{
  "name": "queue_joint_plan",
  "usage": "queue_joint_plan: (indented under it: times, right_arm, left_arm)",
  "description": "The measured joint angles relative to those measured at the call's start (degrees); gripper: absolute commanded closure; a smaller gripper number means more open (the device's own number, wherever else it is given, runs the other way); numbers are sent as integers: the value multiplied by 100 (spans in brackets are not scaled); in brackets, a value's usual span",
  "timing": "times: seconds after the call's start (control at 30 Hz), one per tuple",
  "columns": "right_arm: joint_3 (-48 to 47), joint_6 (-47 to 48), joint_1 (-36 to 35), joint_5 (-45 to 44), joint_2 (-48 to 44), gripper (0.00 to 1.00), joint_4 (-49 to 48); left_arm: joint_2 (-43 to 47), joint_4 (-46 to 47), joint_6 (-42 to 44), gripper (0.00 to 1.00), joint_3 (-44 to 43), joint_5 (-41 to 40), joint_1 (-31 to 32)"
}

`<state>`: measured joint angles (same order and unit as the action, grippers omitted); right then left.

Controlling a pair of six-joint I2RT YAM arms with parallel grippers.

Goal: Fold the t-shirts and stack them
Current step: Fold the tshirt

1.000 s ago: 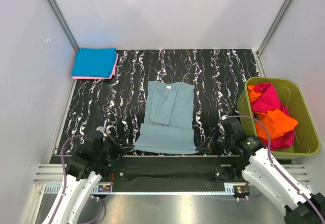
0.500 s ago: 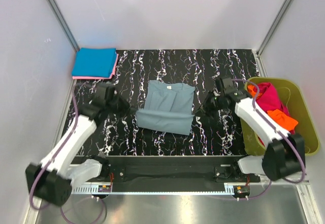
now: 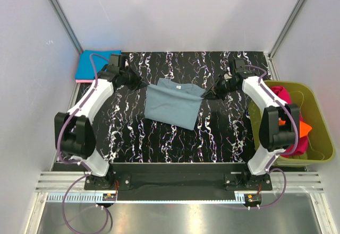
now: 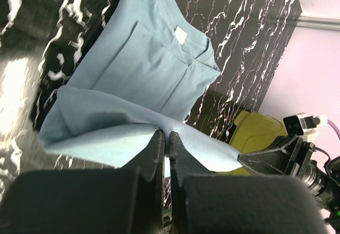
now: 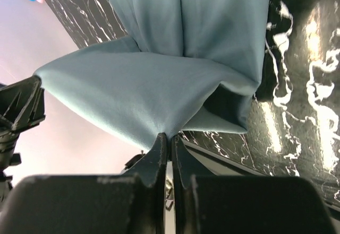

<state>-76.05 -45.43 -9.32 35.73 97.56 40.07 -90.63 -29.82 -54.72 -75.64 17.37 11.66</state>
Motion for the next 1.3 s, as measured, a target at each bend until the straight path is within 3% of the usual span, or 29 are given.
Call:
queue_joint_plan:
  times: [0.73,0.83,0.93,0.97,1.0,1.3]
  right_arm:
    - [-1252,131,531,452,1353,99,55]
    - [-1392,131,553,455,1486,94,50]
    - [-1523,131,564,490,1637,85,55]
    - [-1593,136,564,511,1711,73,55]
    - [-1655,122,566,535,1786,69,59]
    - [-3289,367,820,570,3307,43,94]
  left_arm:
    - [-1794,343,173,100,-1679,542,-39]
    - [-1961,385,157,99,-1777,586,-55]
    - [-2039,387,160,89,-1779,586,-76]
    - [-2076,398,166,75,-1779,586,-87]
    - [-2122,407,205,68,-1803,586,-98]
    - [-3080,-13,881,46,-2977,378,-192]
